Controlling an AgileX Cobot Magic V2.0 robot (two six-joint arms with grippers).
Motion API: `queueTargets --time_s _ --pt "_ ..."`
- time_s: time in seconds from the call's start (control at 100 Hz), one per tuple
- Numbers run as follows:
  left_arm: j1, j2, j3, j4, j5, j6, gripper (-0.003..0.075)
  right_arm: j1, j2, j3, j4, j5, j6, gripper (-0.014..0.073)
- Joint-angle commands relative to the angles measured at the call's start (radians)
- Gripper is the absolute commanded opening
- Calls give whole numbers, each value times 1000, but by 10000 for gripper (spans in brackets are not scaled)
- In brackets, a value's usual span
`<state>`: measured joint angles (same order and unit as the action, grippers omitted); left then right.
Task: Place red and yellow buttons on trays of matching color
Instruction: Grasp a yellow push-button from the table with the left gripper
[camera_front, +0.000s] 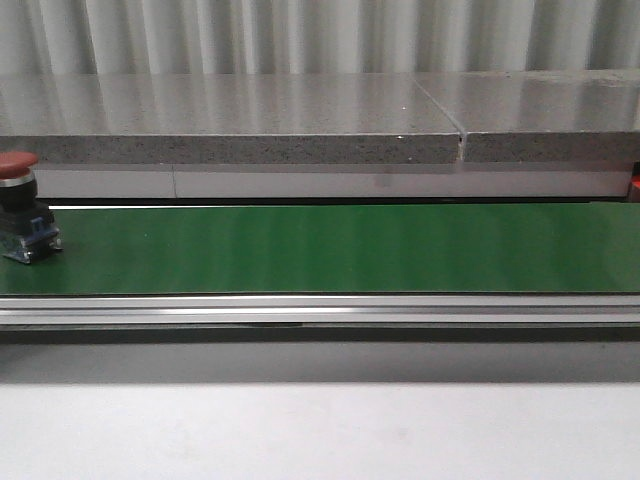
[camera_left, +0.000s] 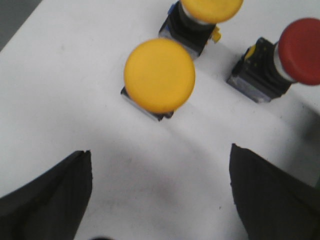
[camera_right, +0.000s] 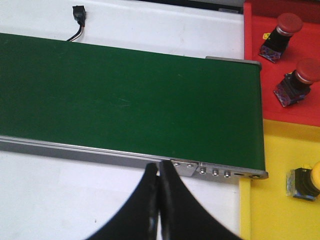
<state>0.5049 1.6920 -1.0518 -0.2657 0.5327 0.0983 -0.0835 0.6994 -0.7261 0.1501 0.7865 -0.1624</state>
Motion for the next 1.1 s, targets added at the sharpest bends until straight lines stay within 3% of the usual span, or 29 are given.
queueTargets --time_s 0.0,0.31,0.67,1.09 --pt "2 -7 -76 -14 -23 -11 536 2 -3 -24 -2 -54 -9 -68" --pt "2 122 -250 -5 76 -11 536 2 -3 -24 -2 -54 -9 -68" --pt "2 175 -261 -3 74 -11 517 2 -3 -24 -2 -54 -9 -68" --pt "2 164 -261 -9 101 -11 90 2 -3 -24 -2 -54 -9 -68"
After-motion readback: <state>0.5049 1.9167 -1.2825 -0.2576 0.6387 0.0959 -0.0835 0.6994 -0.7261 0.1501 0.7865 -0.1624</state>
